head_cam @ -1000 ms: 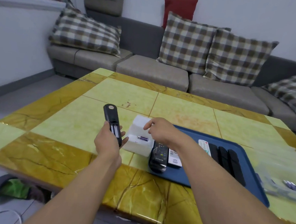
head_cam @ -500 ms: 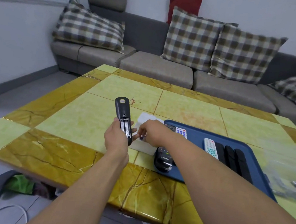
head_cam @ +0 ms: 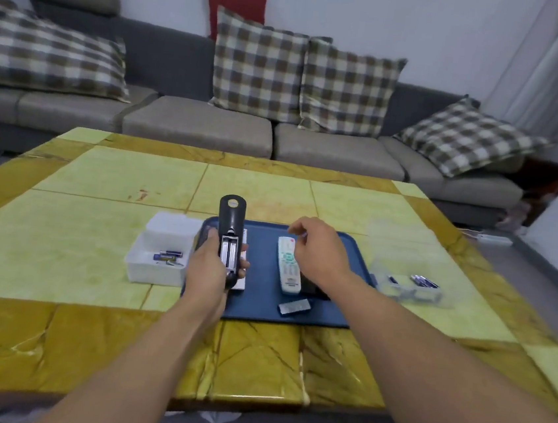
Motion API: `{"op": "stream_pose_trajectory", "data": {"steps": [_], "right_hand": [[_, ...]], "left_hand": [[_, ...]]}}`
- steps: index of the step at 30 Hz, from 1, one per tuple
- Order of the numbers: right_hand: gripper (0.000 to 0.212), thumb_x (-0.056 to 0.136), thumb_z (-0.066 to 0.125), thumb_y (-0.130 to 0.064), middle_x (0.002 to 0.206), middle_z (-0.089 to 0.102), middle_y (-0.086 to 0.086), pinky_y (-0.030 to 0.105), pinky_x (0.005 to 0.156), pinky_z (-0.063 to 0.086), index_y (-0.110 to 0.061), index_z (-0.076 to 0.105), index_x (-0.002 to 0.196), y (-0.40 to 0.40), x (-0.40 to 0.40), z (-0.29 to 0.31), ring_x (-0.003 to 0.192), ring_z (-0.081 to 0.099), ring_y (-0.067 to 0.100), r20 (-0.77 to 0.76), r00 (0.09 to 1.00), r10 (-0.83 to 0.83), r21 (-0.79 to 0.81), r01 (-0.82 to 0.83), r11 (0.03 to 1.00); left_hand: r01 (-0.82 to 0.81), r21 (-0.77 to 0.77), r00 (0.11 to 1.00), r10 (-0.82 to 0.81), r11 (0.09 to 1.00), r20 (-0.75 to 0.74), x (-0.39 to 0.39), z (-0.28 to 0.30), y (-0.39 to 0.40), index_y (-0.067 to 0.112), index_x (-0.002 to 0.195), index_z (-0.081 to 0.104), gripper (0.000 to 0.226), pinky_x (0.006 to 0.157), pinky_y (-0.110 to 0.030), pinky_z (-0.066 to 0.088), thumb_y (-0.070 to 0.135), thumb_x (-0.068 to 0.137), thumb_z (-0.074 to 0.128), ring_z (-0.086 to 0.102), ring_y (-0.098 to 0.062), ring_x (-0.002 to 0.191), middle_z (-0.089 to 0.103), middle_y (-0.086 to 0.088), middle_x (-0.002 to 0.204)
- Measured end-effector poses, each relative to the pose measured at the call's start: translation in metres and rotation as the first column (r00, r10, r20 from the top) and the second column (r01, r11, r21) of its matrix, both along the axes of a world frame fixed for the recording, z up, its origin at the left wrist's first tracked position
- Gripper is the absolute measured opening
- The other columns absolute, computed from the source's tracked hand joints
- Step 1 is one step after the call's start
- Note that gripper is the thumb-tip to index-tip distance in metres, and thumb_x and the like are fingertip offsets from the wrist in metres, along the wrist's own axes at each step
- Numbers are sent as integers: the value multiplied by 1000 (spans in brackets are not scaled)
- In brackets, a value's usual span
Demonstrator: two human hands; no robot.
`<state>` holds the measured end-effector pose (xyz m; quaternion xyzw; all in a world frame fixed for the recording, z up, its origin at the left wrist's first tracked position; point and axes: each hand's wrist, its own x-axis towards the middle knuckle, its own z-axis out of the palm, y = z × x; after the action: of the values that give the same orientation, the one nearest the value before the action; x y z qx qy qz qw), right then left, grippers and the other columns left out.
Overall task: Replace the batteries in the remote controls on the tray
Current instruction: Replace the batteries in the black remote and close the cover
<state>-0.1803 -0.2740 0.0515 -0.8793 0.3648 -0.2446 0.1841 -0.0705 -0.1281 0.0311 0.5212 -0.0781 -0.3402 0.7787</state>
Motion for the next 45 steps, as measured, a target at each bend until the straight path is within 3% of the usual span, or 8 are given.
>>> {"op": "stream_pose_trajectory", "data": {"steps": [8, 15, 23, 32, 38, 41, 43, 45], "right_hand": [[27, 89, 55, 1, 113, 69, 7, 34, 81, 54, -19, 70, 102, -94, -144, -14, 98, 64, 25, -100, 864, -494, 124, 504, 855], [34, 90, 71, -25, 117, 70, 16, 36, 89, 56, -1, 73, 114, -135, -155, -17, 105, 66, 30, -453, 824, -341, 157, 451, 879], [30, 94, 51, -32, 84, 50, 5, 26, 63, 41, -7, 54, 77, -147, -124, -18, 72, 50, 20, -771, 596, -223, 44, 400, 916], [38, 107, 36, -27, 110, 43, 7, 29, 93, 38, -1, 51, 131, -133, -116, -6, 104, 46, 23, -844, 521, -127, 90, 371, 924], [17, 96, 54, -19, 72, 47, 4, 27, 50, 33, -6, 53, 87, -135, -127, -1, 73, 50, 24, -555, 751, -358, -35, 408, 912], [18, 93, 57, -6, 92, 62, 10, 30, 64, 47, -10, 57, 111, -110, -120, 18, 82, 61, 25, 19, 927, -376, 383, 341, 859], [28, 97, 53, 1, 100, 65, 15, 30, 65, 52, -8, 53, 124, -74, -110, 35, 79, 64, 23, 347, 866, -361, 750, -25, 661], [26, 99, 48, 3, 99, 64, 18, 28, 63, 53, -5, 52, 124, -32, -99, 47, 76, 63, 24, 514, 761, -396, 842, -359, 403]], "left_hand": [[300, 34, 952, -302, 953, 53, -82, -7, -63, 9, 110, 67, 27, 68, -36, 56, 29, 106, 49, 69, -21, 72, 75, -4, 88], [310, 40, 948, -312, 950, 61, -99, -11, -92, 8, 113, 66, 27, 64, -30, 58, 26, 106, 49, 70, -19, 74, 74, -7, 92], [286, 66, 954, -290, 956, 72, -99, -15, -105, 5, 114, 67, 30, 66, -30, 59, 27, 106, 49, 69, -18, 72, 74, -10, 96], [296, 55, 951, -300, 954, 78, -89, -9, -99, 9, 113, 65, 27, 68, -31, 59, 28, 106, 49, 69, -21, 76, 74, -8, 95], [278, 28, 959, -279, 960, 46, -80, 1, -86, 7, 121, 62, 29, 67, -31, 59, 28, 106, 48, 69, -22, 79, 73, -10, 102], [267, 40, 962, -268, 963, 44, -77, 6, -78, 8, 119, 62, 28, 68, -31, 59, 28, 107, 47, 69, -21, 79, 73, -10, 102], [242, 61, 968, -245, 968, 47, -75, 9, -72, 6, 117, 64, 29, 67, -31, 58, 28, 107, 47, 69, -20, 77, 73, -8, 98], [212, 65, 976, -215, 975, 34, -73, 13, -63, 5, 115, 64, 29, 66, -31, 57, 28, 106, 48, 70, -20, 76, 72, -9, 97]]}}
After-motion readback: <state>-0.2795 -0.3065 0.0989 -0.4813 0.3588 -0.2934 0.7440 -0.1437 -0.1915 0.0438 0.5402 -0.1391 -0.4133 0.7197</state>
